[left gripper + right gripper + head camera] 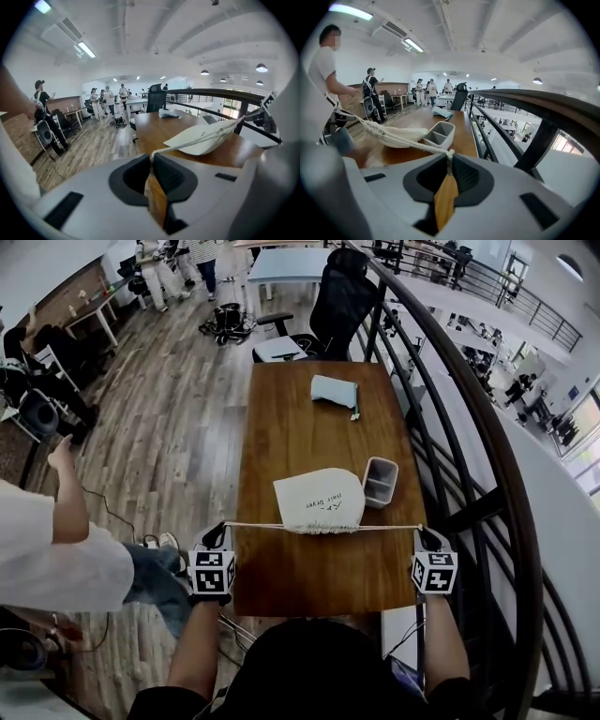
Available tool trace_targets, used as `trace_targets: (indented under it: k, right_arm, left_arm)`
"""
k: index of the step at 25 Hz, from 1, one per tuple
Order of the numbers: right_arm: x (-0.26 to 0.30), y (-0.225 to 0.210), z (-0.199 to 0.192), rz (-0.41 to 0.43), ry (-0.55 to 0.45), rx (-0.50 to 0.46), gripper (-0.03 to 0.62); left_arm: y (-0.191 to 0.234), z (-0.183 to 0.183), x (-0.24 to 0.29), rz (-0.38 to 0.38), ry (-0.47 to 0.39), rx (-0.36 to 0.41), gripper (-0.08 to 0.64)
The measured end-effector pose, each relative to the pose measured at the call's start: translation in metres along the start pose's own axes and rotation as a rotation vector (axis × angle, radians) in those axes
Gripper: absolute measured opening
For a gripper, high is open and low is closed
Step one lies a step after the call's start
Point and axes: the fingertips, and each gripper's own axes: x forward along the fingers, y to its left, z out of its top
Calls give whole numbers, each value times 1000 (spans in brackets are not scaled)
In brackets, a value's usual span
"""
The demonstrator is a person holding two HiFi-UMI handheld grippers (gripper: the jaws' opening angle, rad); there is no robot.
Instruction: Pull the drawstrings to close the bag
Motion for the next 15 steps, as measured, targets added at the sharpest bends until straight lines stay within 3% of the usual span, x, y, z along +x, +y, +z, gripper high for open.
trace_targets:
  k: [7,11,15]
  right_arm:
    - [-2,-2,0,5,-5,11,31]
    - [1,-23,-12,-25,15,105,32]
    - [3,-17,-21,-47,33,85,31]
  left_arm:
    - [8,9,-7,-4,-25,29,34]
    - [11,-7,0,-32,9,-65,34]
    - [5,-17,1,-27,37,-82,34]
